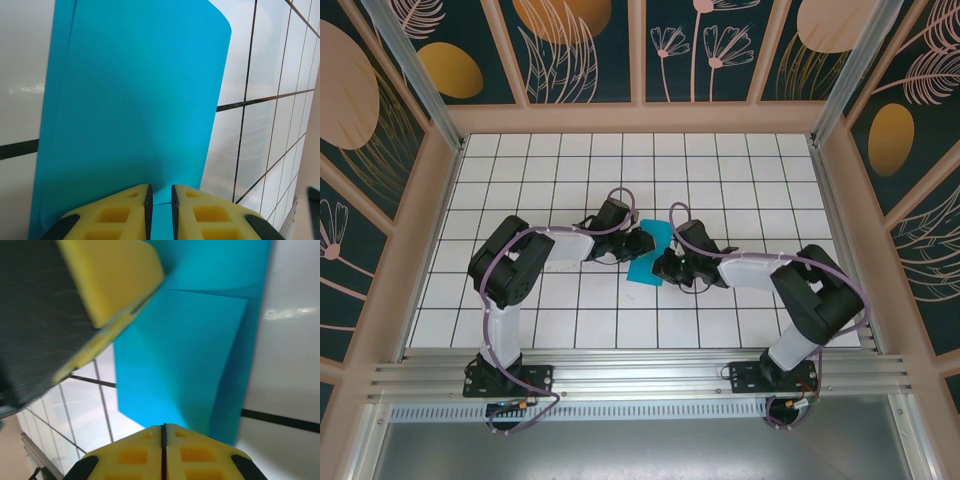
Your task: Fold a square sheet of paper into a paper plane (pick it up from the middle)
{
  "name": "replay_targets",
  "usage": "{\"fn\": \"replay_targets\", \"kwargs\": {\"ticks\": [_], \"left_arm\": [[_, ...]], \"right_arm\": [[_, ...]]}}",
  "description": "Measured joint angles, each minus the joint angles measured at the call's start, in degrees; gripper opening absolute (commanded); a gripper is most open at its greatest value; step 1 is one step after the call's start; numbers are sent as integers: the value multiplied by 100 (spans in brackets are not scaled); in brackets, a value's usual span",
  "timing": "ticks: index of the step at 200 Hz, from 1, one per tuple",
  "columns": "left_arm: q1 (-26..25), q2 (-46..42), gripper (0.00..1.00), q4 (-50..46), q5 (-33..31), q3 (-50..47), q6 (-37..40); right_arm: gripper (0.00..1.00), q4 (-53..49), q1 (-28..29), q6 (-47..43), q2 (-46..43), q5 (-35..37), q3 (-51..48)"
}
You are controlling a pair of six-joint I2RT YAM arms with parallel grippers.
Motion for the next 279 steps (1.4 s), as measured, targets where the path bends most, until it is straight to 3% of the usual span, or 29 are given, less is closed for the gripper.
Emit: {"fn": "replay_targets", "kwargs": {"ticks": [77,92,116,150,279], "left_arm": [[-7,-48,35,-142,57,146,146],[-4,-170,32,-181,35,146,153],[-4,-457,16,-118,85,109,50],[-39,-710,11,177,291,-221,-153],[-179,-188,14,212,162,-356,-238]], "right_arm": [[10,393,-76,44,144,-114,-339],[10,457,-79,48,144,-131,-367],[9,463,-79,48,144,-136,-369],[9,463,-79,48,142,-136,-369],[8,472,-79,90,136,-125,-380]]}}
